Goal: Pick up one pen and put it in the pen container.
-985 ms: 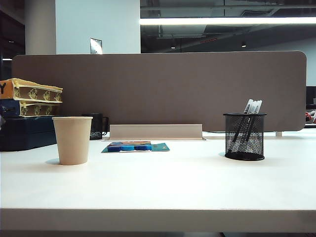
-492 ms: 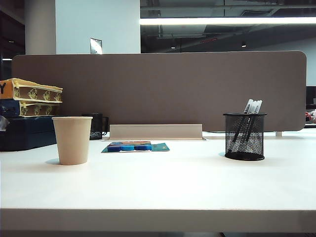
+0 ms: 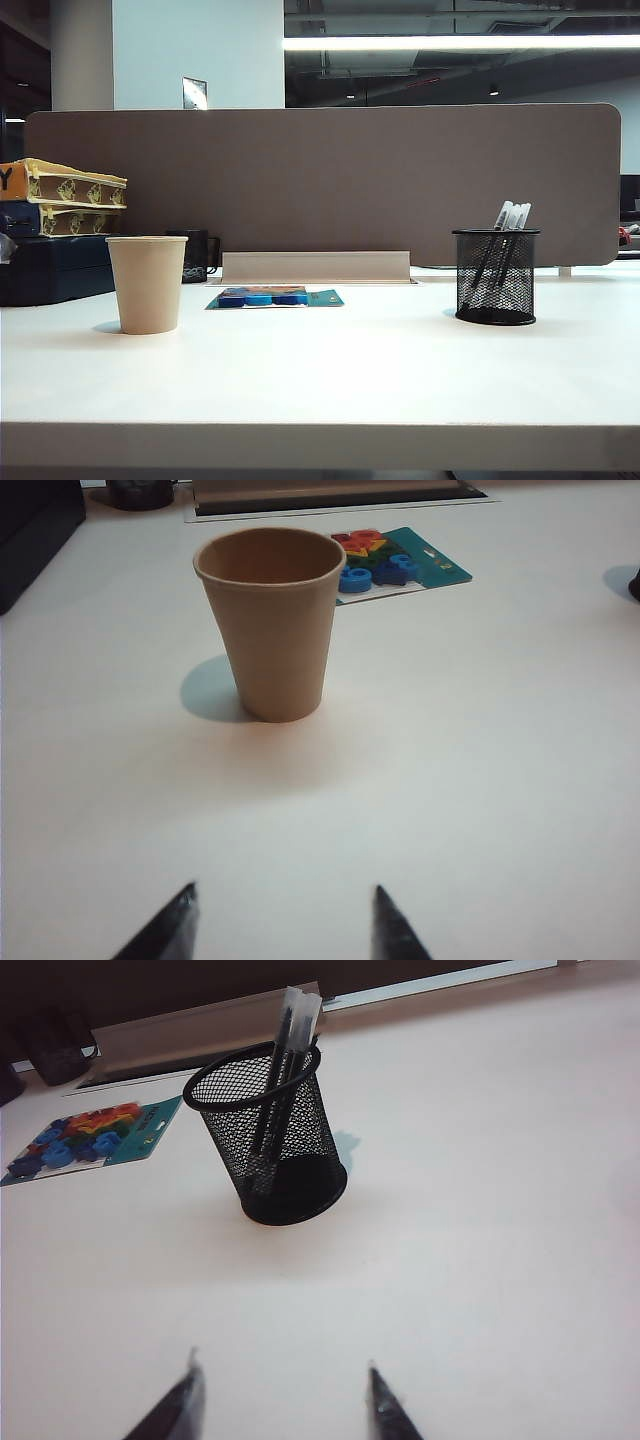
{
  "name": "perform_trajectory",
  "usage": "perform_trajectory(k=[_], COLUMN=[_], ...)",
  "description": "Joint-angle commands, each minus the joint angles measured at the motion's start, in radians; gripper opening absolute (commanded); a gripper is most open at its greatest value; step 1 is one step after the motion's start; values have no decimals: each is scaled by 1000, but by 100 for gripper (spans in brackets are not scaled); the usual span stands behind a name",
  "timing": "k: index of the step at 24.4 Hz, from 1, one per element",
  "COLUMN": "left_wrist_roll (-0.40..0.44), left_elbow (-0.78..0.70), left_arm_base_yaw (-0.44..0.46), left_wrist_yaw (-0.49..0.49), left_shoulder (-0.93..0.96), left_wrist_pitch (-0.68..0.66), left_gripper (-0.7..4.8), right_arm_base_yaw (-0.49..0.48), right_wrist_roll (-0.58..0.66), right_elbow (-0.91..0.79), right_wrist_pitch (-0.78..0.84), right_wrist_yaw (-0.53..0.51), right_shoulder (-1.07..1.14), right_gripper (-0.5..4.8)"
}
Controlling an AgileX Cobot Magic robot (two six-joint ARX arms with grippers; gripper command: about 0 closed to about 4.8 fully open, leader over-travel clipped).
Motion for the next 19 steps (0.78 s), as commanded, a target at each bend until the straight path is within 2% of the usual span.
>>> perform_trajectory(k=[1,6,8,12,19], left_wrist_roll=[5,18,69,109,109], left_elbow=[3,3,3,3,3], left_arm_base_yaw=[0,0,0,0,-1], left_wrist_yaw=[-4,-4,-4,-4,-2], left_shoulder=[0,0,0,0,0], left_wrist_pitch=[18,137,137,133,133], left_gripper=[215,215,215,215,215], right_arm_base_yaw=[2,2,2,2,2], right_wrist_roll=[3,1,-3,-37,-63], right_elbow=[-5,-5,-5,-5,-5], right_wrist_pitch=[25,24,26,50,77], right_wrist_yaw=[2,3,36,52,69], right_shoulder=[-1,0,0,0,-1], right_gripper=[203,203,203,203,203])
